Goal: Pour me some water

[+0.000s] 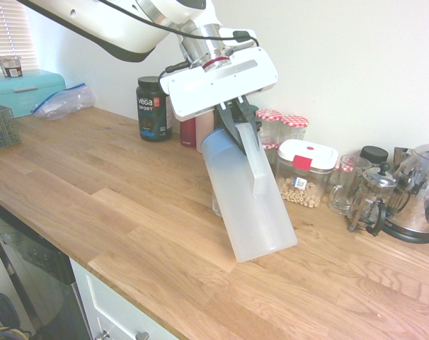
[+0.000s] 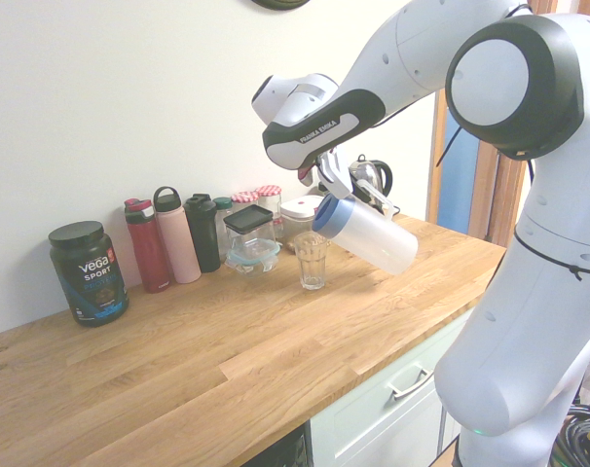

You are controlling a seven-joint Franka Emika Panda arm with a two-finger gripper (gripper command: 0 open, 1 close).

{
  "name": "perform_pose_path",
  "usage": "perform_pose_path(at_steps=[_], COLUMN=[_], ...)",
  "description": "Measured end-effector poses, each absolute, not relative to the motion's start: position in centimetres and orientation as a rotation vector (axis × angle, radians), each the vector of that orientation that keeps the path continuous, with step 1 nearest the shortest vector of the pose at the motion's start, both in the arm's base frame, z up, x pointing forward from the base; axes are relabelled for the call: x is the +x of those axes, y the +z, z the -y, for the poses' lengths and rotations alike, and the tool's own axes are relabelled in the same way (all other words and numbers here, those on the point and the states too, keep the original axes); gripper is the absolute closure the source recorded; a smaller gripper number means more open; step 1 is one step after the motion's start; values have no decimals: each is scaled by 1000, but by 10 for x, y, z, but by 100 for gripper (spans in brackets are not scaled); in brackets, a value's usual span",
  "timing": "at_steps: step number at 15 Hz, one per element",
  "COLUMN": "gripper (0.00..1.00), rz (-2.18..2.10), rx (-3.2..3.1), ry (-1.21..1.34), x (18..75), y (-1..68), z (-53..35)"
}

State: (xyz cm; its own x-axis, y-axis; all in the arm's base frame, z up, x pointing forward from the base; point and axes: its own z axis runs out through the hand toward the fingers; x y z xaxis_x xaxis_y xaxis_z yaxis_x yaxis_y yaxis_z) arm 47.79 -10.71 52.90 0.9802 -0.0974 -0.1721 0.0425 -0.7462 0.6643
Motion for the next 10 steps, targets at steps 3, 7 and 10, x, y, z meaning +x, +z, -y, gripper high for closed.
perform_pose_path(at_steps=[3,7,10], gripper=[100,100,100], rz=[38,41,63], rx=[2363,2347,2416], ry=[-269,-281,-230], x=[476,477,478], y=[528,523,529], z=[108,103,100])
